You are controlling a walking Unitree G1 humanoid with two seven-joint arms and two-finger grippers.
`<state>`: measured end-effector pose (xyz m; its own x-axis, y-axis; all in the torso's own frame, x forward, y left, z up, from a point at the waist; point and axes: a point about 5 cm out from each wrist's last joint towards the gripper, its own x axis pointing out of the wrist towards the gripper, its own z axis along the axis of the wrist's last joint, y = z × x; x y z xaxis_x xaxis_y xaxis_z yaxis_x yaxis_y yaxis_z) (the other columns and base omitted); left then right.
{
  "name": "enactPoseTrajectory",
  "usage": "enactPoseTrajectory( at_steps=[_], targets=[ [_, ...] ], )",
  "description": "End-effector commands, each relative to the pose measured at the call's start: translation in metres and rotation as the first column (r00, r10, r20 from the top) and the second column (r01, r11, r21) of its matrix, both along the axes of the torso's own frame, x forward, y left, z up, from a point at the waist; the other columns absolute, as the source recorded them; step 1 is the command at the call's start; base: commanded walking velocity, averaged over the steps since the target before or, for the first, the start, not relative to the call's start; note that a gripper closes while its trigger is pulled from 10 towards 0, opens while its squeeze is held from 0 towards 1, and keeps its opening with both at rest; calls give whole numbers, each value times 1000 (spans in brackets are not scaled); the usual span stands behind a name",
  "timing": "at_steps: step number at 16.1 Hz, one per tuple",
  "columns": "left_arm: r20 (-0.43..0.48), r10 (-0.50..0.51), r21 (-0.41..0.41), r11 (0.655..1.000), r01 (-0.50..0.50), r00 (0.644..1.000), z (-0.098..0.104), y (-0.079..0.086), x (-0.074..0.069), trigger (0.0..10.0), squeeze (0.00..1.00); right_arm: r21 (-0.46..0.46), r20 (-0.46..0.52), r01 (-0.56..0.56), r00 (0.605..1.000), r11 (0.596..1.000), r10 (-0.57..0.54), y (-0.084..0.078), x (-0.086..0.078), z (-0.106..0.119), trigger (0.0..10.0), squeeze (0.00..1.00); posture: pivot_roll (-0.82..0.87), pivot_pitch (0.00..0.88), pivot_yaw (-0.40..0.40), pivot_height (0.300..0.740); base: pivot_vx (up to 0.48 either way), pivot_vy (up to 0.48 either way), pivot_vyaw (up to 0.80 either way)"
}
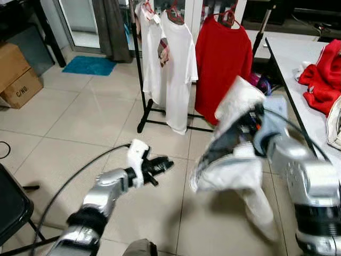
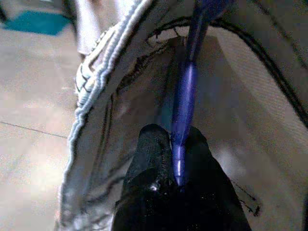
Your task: Hang hanger
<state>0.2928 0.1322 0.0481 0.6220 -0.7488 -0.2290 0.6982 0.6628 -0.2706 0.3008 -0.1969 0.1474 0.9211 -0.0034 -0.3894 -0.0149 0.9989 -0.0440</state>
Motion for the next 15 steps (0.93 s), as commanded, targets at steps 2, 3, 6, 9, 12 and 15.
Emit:
enactPoseTrajectory(
  at_steps=[2, 3, 6, 9, 12, 15],
  targets=[
    [145, 161, -21, 987, -159, 976, 29, 9, 6, 10000, 761, 11, 81, 54, 995, 998, -55, -6, -7, 5, 10000, 0, 51, 17, 45, 740, 0, 0, 0],
    [194, 242, -30, 970, -241, 951, 41, 12, 1, 10000, 0, 37, 82, 71, 994, 997, -73, -6, -16, -4, 10000, 0, 54, 25, 37, 740, 0, 0, 0],
    [290, 335, 13, 936, -353, 897, 57, 12, -16, 10000, 0, 78, 62, 115, 991, 990, -120, 0, -38, -33, 10000, 0, 63, 36, 23, 740, 0, 0, 0],
    [244, 435, -18, 895, -445, 867, 59, 8, -26, 10000, 0, 113, 29, 142, 989, 983, -147, 7, -53, -54, 10000, 0, 62, 45, 28, 740, 0, 0, 0],
    [273, 420, 39, 894, -446, 866, 60, 5, -28, 10000, 0, 123, 85, 124, 987, 985, -135, 11, -52, -48, 10000, 0, 53, 44, 31, 740, 266, 0, 0],
    [302, 470, 71, 856, -511, 829, 67, 8, -19, 10000, 0, -3, 152, 100, 983, 995, -98, 15, -50, -45, 10000, 0, 53, 42, 31, 740, 305, 0, 0]
  ],
)
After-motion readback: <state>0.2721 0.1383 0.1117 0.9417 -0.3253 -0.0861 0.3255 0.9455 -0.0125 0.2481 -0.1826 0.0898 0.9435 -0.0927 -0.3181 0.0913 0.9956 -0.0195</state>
